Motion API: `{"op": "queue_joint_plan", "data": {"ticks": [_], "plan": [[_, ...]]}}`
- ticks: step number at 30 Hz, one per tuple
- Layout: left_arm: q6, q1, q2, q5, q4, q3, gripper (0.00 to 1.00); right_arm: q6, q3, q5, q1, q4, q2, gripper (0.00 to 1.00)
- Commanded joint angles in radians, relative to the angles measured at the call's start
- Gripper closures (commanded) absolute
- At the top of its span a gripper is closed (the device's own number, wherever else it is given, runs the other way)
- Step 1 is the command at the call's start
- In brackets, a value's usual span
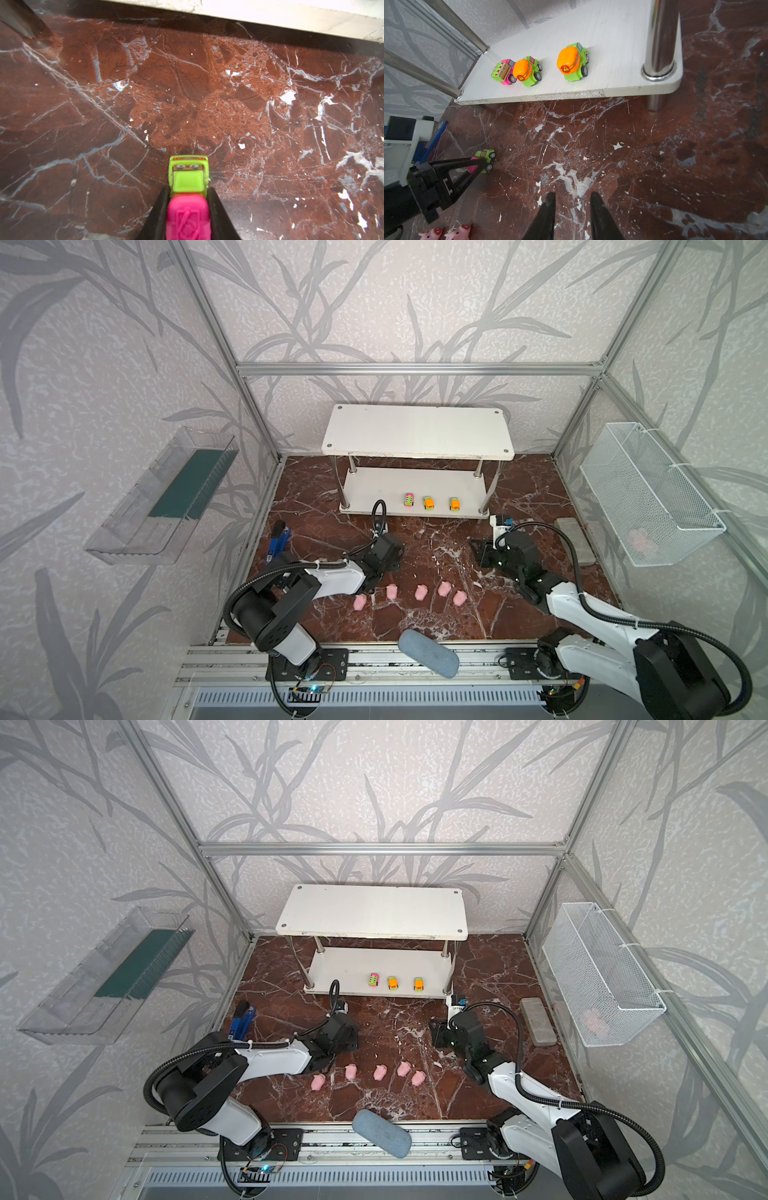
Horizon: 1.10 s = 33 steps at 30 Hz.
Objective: Place and organize the plastic toys onto the shelf
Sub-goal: 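Lift the pink-and-green car with the left gripper and carry it over the lower shelf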
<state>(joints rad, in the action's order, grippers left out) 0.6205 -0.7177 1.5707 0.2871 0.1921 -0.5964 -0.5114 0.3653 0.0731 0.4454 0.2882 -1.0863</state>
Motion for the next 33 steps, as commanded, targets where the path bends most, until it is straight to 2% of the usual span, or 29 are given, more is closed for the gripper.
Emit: {"op": "queue_joint_plan", "data": {"ticks": [1,9,16,25,33], "plan": [[-0.011,0.01,-0.038,0.013,-0.032,-0.023,0.75,-0.01,-0.011,0.01,-0.006,0.027,-0.007,0.7],[-0.078,0.079,-0.215,-0.067,-0.179,-0.055,0.77,-0.01,-0.01,0.014,-0.01,0.034,-0.015,0.7],[-0.192,0.161,-0.308,-0.077,-0.291,-0.139,0.77,-0.019,-0.008,0.03,-0.012,0.064,-0.045,0.7],[-0.242,0.259,-0.205,-0.15,-0.237,-0.216,0.77,-0.016,-0.001,0.035,-0.013,0.071,-0.061,0.7],[-0.261,0.269,-0.058,-0.154,-0.168,-0.291,0.77,-0.014,-0.002,0.033,-0.013,0.076,-0.073,0.7]]}}
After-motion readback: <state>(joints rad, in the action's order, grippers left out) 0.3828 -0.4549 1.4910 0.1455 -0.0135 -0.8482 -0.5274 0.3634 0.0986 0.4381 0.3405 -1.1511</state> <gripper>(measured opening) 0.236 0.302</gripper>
